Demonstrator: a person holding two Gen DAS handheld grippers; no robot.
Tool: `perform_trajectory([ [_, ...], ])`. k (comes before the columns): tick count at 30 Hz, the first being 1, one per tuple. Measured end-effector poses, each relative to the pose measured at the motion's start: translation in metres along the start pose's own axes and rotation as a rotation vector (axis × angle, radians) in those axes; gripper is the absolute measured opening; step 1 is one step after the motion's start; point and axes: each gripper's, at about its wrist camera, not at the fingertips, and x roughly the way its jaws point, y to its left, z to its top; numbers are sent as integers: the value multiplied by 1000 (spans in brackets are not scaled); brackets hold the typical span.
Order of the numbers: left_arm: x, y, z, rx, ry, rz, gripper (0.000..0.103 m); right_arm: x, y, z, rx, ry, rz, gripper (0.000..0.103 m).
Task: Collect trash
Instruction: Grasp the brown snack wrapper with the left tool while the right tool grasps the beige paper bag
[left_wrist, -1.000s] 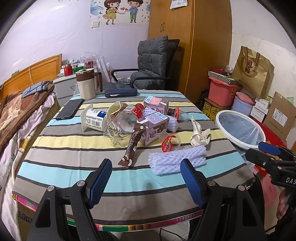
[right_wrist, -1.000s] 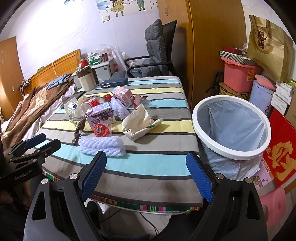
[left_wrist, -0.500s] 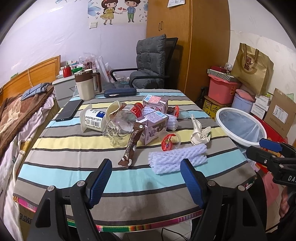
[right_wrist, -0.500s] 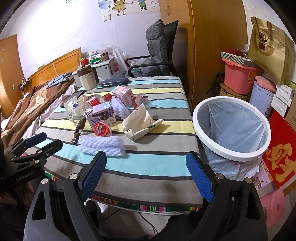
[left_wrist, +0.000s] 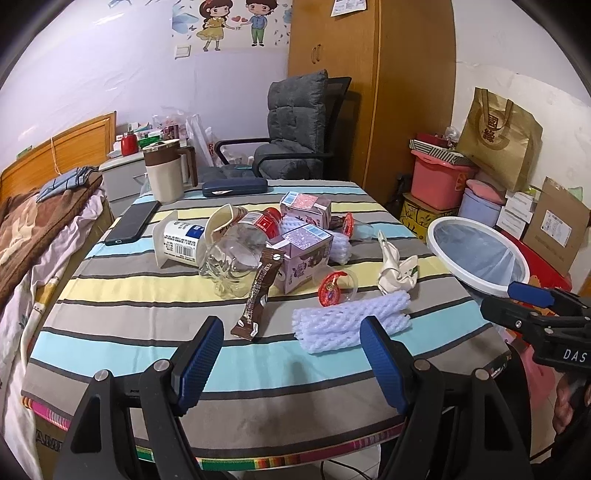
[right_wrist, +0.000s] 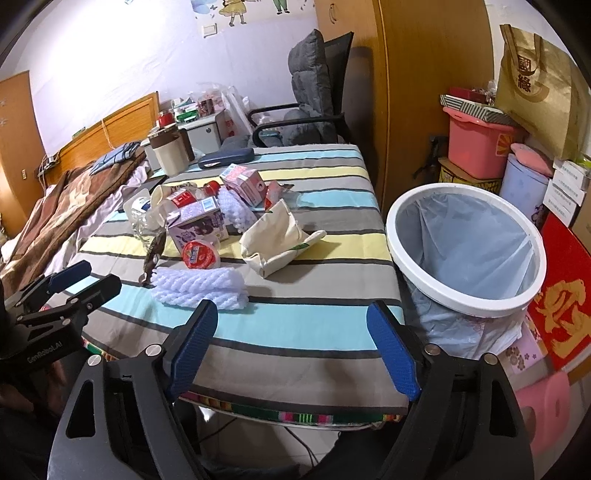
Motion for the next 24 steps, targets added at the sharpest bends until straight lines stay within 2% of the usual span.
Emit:
perform_trajectory([
  [4,7,6,2,-16,5,-3,76,4,1,1,-3,6,3,78],
  [6,12,11,5,-21,3,-3,76,7,1,2,-3,12,8,70],
  [8,18,14,7,-20,3,11,76,11,0,3,2,22,13,67],
  [16,53,41,18,-59,17,50,76,30,-8,15,67,53,89,60],
  [24,86,38,13,-38,77,34,64,55,-17,29,143,75,128,53],
])
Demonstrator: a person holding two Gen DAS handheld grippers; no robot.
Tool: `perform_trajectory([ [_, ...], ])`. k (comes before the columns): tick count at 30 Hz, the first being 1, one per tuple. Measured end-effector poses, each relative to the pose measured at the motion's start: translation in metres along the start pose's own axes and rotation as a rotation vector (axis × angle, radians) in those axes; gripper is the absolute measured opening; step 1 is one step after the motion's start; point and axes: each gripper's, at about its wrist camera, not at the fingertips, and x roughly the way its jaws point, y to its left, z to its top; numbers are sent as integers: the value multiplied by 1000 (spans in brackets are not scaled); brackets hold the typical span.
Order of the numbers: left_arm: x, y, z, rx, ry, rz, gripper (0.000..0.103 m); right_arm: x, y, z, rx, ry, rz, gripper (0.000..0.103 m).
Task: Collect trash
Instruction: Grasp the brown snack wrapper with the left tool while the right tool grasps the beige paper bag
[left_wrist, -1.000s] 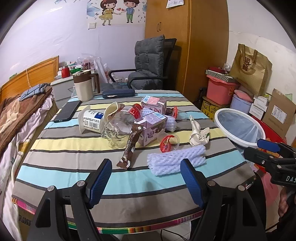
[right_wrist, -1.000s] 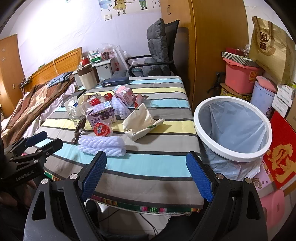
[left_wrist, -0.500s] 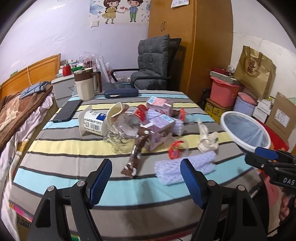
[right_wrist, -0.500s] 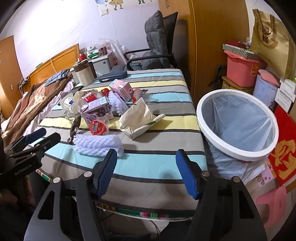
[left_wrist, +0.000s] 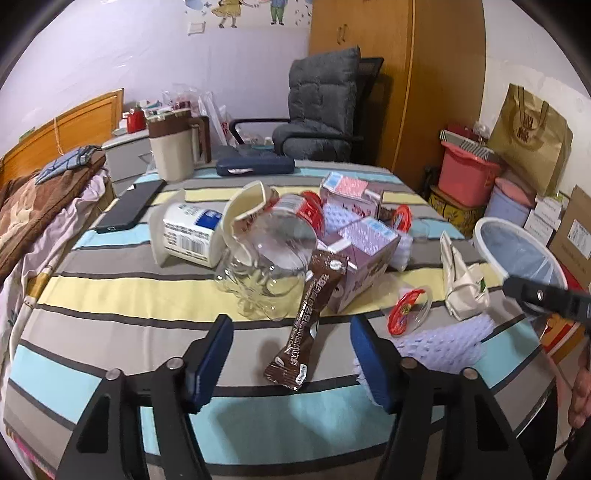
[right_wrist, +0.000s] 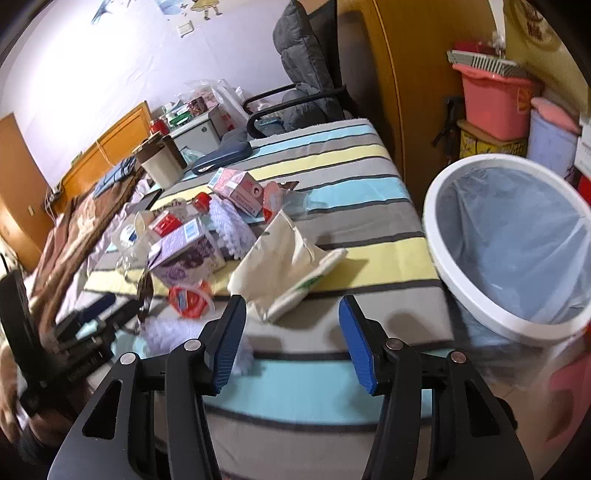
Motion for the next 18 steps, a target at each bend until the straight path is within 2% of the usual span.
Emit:
perform_trajectory([
  [6,13,-3,-4,10,37,-5,46,20,-4,4,49,43,-3,48],
  [8,17,-3,-6,8,55,-11,36,25,-7,4,68,69,-2,47],
  [10,18,-5,-7,15,63,-10,27,30,-8,3,79,92,-2,42],
  [11,17,-5,-7,17,64,-11,24,32,-9,2,86,102,3,36],
  [12,16,-5,-8,19,64,-12,24,32,-10,0,96,109,14,29],
  [13,13,-6,-8,22,58,-15,22,31,-11,1,104,109,22,28],
  [15,8,-7,-8,25,48,-12,18,28,-11,2,103,100,20,17],
  [18,1,-7,-6,22,37,-15,17,17,-11,3,96,67,13,12],
])
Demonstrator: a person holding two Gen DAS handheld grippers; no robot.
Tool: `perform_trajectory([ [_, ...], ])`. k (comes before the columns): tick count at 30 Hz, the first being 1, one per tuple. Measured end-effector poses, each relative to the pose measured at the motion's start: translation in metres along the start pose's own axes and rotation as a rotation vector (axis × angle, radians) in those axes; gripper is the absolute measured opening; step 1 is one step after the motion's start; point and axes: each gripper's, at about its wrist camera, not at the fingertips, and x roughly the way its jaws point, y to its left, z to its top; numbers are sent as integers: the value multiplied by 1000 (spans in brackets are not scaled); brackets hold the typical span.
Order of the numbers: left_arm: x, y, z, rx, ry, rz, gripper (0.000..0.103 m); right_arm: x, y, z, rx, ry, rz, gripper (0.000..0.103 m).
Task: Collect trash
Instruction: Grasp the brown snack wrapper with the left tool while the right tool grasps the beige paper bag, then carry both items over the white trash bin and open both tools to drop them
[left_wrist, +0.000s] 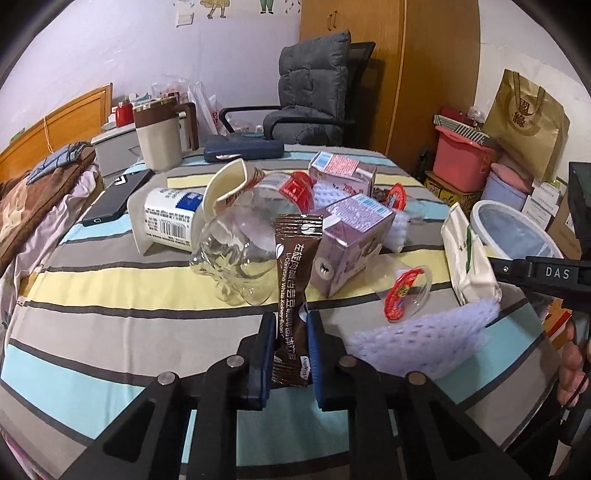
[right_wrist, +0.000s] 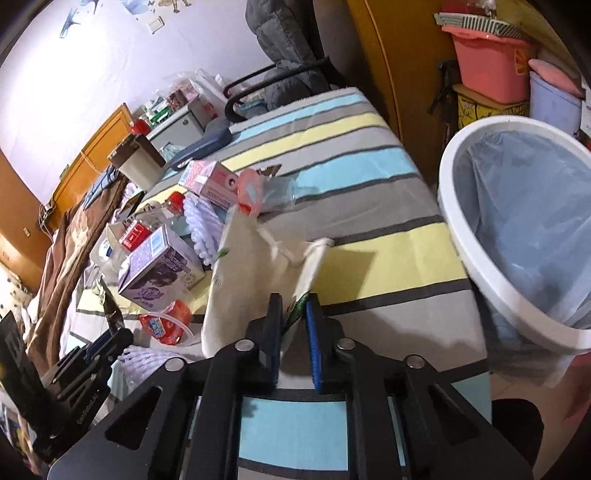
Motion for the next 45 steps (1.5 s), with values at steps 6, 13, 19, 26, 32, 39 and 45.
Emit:
perform_trajectory([
  [6,-22,-5,5,5,-39,-8,16,-10,-7,3,-6,-38,-11,9],
  [13,-35,-25,26,36,-67,-62,16,-24,-22,11,9,-96,-34,9],
  [19,-26,-66,55,103,-78,-148,16,-46,-50,19,52,-161,-95,9],
  [26,-5,-140,75,202,-45,-285,16,-66,-94,21,120,-217,-218,9],
  [32,25,-202,83,267,21,-397,16,-80,-115,18,123,-242,-329,9],
  [39,55,-248,88,310,76,-474,16,-83,-128,19,102,-235,-402,9],
  [45,83,-272,90,313,135,-529,16,-81,-138,19,96,-212,-416,9],
])
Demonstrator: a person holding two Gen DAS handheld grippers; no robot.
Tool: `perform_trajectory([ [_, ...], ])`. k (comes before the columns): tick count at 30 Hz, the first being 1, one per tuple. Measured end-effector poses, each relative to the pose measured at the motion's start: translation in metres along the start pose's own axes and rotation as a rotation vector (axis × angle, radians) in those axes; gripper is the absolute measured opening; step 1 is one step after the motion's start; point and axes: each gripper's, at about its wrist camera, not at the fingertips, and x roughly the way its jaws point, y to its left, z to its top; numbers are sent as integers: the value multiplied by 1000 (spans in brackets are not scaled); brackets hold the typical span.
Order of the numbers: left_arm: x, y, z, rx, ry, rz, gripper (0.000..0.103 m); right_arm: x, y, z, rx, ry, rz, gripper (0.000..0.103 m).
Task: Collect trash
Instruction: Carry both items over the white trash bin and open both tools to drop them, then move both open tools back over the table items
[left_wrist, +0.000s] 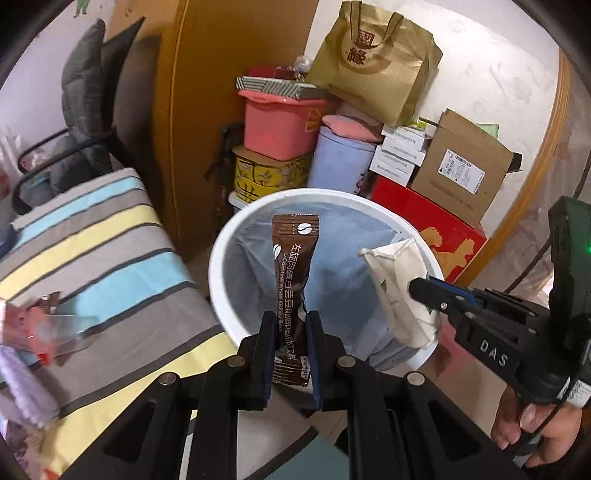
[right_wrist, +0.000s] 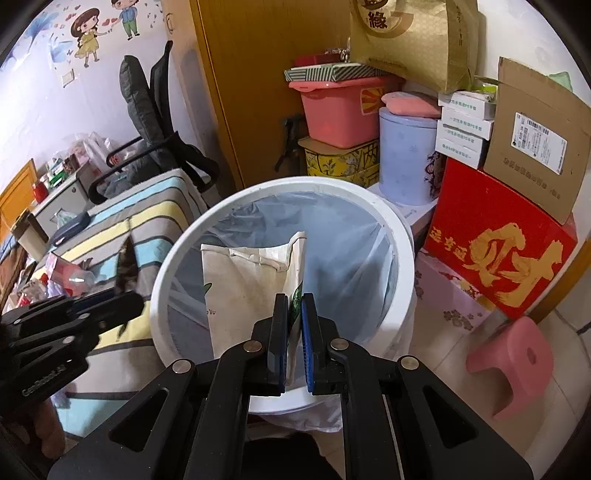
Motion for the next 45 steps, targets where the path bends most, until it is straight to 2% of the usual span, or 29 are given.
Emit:
perform_trajectory([
  [4,9,-1,4,6,5,-12,18,4,-5,0,7,21,-2,10],
  [8,9,4,4,-20,5,-27,36,6,-8,-1,20,37,2,12],
  [22,-38,15,-6,-56,-79,24,36,-12,-2,1,12,-22,23,18],
  [28,-63,20,-18,-63,-120,72,36,-26,15,-4,-15,-50,97,19],
  [31,-73,25,-28,-73,-129,92,36,-30,27,-7,-40,-54,138,31],
  [38,-104,39,-59,-85,-158,181,36,-31,58,-18,-111,-41,247,39],
  [45,-130,57,-85,-122,-169,232,36,-35,87,-28,-176,-4,340,39],
])
